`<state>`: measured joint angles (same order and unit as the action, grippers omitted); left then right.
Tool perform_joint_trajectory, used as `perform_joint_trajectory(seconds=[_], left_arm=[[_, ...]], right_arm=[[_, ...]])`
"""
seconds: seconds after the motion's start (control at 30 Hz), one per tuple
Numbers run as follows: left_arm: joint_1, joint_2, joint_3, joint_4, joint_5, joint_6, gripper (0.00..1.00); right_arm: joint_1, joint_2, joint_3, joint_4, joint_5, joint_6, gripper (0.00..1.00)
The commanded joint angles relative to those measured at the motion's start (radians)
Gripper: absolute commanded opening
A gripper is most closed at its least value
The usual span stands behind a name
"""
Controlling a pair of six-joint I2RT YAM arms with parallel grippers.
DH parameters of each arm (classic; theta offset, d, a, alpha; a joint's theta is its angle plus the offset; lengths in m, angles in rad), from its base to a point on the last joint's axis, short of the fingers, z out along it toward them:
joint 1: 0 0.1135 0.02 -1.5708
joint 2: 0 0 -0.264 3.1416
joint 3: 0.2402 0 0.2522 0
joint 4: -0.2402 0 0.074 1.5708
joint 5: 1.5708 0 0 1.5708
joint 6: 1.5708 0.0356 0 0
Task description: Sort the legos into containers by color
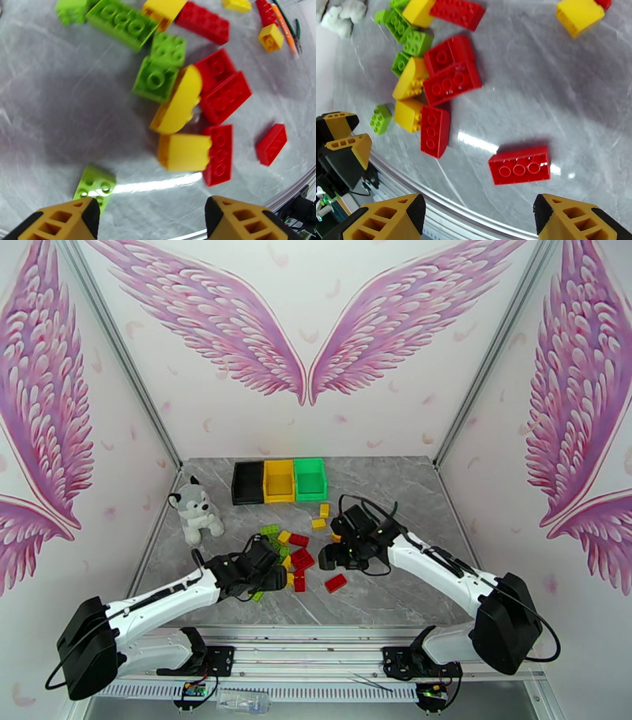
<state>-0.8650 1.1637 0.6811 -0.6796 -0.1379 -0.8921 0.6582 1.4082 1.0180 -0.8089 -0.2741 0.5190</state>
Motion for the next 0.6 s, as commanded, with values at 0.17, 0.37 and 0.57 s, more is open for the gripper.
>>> perform_joint_trajectory(seconds=[0.17, 0.37, 0.57], left_arm=[[-0.014, -0.053, -0.085, -0.056, -0.084, -0.033, 0.82], [-0.014, 0.069, -0.08, 0.009, -0.066, 0.023, 0.82], [-0.003, 0.14, -0.089, 0.056, -0.056, 0.034, 0.79]], right_arm=[[0.023, -0.017, -0.035, -0.016, -0.037, -0.029, 0.81], [0.024, -0.002, -0.015, -0.02, -0.043, -0.036, 0.82], [0.024, -0.003, -0.01, -0.024, -0.041, -0.033, 0.81]])
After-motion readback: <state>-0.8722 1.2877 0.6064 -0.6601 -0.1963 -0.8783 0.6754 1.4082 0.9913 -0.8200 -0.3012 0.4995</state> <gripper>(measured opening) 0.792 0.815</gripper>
